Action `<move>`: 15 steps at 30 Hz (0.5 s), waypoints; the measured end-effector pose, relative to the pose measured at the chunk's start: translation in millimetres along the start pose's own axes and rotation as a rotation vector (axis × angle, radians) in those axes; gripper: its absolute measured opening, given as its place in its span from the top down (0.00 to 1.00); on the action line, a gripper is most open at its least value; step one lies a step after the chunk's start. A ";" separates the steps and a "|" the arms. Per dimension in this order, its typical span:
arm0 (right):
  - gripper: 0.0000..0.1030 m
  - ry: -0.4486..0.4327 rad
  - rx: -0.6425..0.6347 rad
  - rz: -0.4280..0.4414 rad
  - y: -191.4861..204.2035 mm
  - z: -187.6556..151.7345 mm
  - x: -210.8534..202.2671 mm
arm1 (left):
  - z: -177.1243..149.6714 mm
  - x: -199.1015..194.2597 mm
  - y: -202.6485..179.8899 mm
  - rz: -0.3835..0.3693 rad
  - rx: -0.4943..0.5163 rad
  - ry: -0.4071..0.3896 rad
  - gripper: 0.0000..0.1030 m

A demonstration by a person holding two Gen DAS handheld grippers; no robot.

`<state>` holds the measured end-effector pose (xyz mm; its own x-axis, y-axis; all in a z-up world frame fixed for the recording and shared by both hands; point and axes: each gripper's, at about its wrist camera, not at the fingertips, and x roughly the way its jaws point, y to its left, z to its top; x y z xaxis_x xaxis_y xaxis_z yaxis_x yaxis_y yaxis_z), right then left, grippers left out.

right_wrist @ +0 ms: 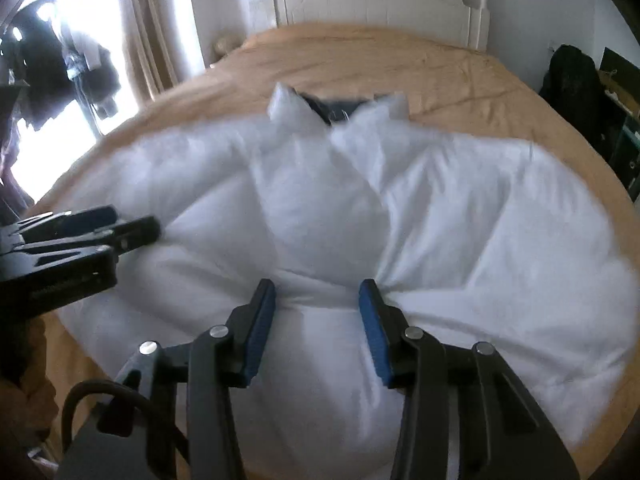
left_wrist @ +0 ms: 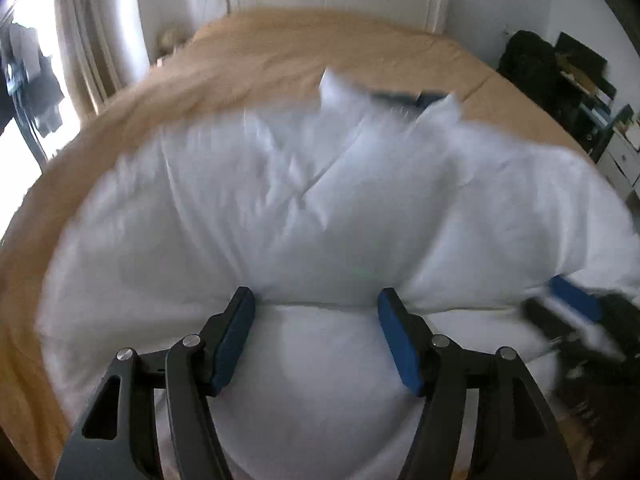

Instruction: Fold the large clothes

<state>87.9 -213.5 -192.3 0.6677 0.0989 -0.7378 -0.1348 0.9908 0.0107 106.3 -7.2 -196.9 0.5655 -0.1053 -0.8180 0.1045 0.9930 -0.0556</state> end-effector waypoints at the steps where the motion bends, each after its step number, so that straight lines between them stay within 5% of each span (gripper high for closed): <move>1: 0.58 -0.010 -0.030 -0.028 -5.2 -6.8 0.1 | -2.7 2.3 2.4 0.003 0.007 -0.015 0.35; 5: 0.59 -0.029 -0.005 -0.120 -33.2 -9.9 -8.7 | -5.1 3.3 17.0 0.023 -0.004 -0.032 0.35; 7: 0.76 -0.030 0.092 -0.145 -57.5 -6.5 -15.7 | -5.0 4.7 20.6 0.029 -0.008 -0.031 0.35; 9: 0.78 -0.066 0.187 -0.102 -69.2 7.8 -27.8 | -3.5 9.5 17.6 0.045 -0.009 -0.033 0.35; 15: 0.78 -0.041 0.021 -0.079 -24.2 45.4 9.8 | -2.8 11.9 12.8 0.059 0.003 -0.039 0.33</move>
<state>130.9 -232.3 -169.1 0.7051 0.0239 -0.7087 -0.0659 0.9973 -0.0320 112.0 4.4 -208.9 0.6024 -0.0486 -0.7967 0.0724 0.9974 -0.0061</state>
